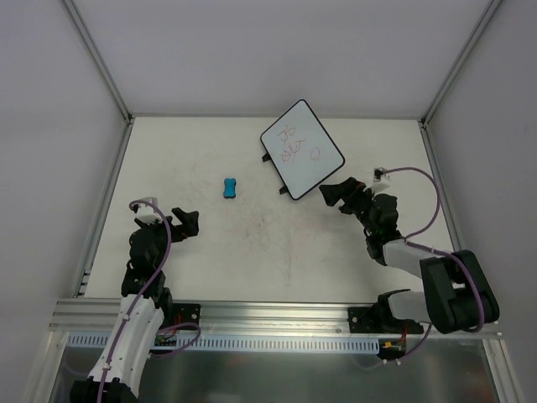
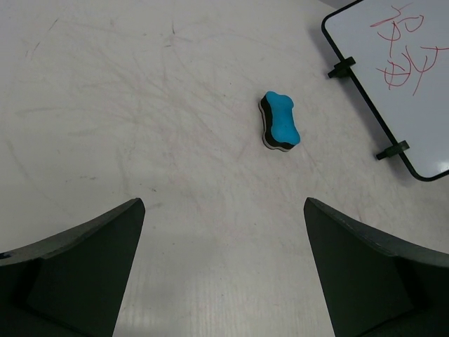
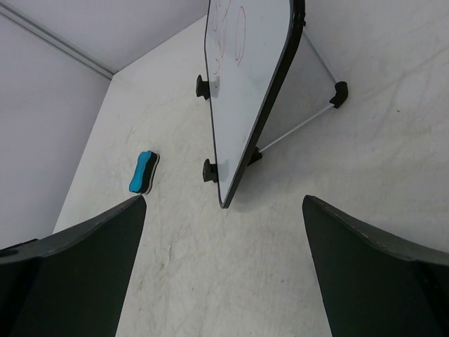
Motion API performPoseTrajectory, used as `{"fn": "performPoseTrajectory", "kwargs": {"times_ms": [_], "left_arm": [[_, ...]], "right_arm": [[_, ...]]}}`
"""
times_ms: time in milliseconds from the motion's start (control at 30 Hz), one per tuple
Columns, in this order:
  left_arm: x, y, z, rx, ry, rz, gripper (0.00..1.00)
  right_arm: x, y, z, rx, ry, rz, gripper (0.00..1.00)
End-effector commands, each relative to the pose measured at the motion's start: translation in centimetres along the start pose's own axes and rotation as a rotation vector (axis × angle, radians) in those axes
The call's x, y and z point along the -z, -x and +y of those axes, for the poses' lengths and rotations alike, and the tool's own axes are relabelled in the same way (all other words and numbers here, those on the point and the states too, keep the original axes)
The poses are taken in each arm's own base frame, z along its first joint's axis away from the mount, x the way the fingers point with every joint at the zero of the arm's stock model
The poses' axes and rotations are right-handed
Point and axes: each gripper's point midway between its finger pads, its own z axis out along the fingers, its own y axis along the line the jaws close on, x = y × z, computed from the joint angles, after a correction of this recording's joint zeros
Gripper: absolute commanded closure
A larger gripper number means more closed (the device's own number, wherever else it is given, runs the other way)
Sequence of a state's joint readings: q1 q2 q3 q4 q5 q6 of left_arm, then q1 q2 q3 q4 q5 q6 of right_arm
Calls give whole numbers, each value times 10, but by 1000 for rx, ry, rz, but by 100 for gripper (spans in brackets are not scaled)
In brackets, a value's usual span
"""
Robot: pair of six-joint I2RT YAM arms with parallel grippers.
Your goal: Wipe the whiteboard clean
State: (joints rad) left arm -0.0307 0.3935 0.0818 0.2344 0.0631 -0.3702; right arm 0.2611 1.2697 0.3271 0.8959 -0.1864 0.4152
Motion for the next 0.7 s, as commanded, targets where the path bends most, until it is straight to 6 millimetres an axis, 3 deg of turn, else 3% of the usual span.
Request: {"fn": "performPoseTrajectory", "kwargs": {"times_ms": [0, 200, 500, 667], "left_arm": [[-1, 29, -16, -28, -60, -74, 1], [-1, 28, -6, -4, 0, -67, 1], [-4, 23, 2, 37, 51, -44, 1], [-5, 22, 8, 44, 81, -45, 1]], "right_arm": [[-5, 25, 21, -14, 141, -127, 1], [-14, 26, 12, -30, 132, -119, 2], [-38, 33, 17, -9, 169, -117, 10], [-53, 28, 5, -17, 149, -120, 13]]}}
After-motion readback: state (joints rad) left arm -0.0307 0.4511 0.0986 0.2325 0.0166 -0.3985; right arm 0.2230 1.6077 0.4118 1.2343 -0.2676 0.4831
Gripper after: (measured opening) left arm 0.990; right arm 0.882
